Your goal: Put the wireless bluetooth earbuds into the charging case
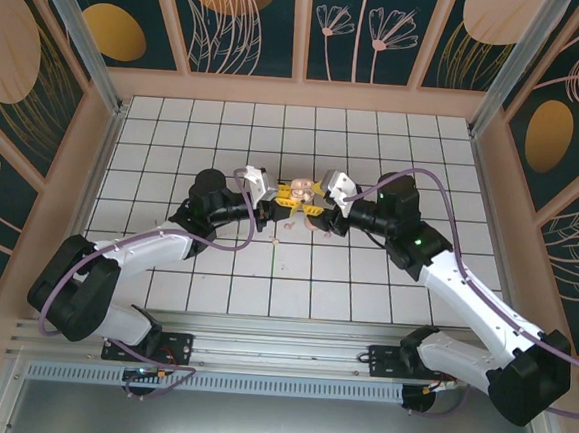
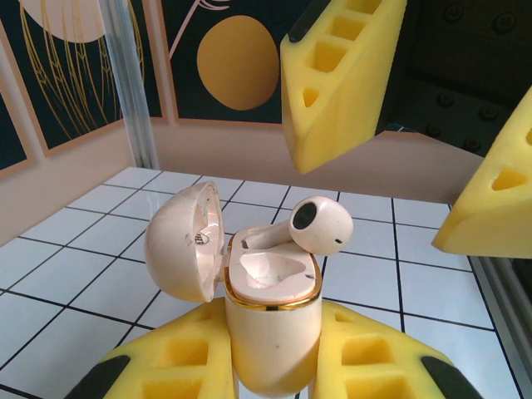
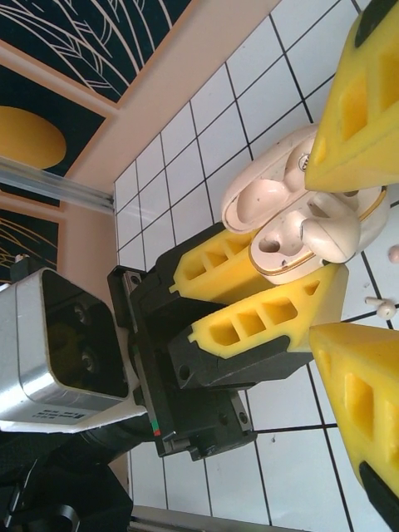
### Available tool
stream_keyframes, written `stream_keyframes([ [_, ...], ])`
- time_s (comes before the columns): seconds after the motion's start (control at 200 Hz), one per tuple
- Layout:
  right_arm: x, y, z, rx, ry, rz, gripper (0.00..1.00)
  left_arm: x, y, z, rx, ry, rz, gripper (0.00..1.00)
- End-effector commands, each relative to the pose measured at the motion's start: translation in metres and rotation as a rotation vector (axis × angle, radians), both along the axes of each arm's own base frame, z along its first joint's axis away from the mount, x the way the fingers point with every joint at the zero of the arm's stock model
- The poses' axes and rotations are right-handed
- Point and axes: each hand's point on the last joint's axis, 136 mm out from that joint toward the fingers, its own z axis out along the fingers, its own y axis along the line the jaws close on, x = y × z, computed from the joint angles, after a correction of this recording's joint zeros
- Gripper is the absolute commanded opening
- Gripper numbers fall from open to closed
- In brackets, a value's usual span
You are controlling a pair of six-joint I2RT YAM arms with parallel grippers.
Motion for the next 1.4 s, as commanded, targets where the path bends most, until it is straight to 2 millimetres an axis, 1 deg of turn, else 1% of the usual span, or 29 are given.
stream_keyframes([
  [0.0,0.001,0.004,0.0,0.012,-0.025,0.007,0.45,-0.002,-0.001,0.028,-0.039,-0.073,-0.006,0.14],
  [0.29,0.006,0.004,-0.004,0.0,-0.031,-0.01,0.43,-0.004,-0.001,0.032,-0.046,-0.075,-0.013,0.14],
  [0.455,0.008,0.005,-0.004,0.002,-0.037,-0.012,0.38,-0.005,0.001,0.034,-0.047,-0.08,-0.008,0.14],
  [0.731,0.007,0.005,0.002,0.016,-0.045,-0.005,0.26,-0.006,0.002,0.032,-0.044,-0.075,-0.008,0.14],
  [0.856,0.005,0.004,0.004,0.019,-0.048,-0.007,0.23,-0.005,0.002,0.031,-0.042,-0.071,-0.006,0.14],
  [1.086,0.002,0.001,0.012,0.038,-0.039,-0.014,0.22,-0.004,0.001,0.026,-0.027,-0.069,0.0,0.14],
  [1.396,-0.008,-0.005,0.016,0.044,0.052,0.009,0.22,0.002,0.003,0.013,0.02,-0.086,0.031,0.14],
])
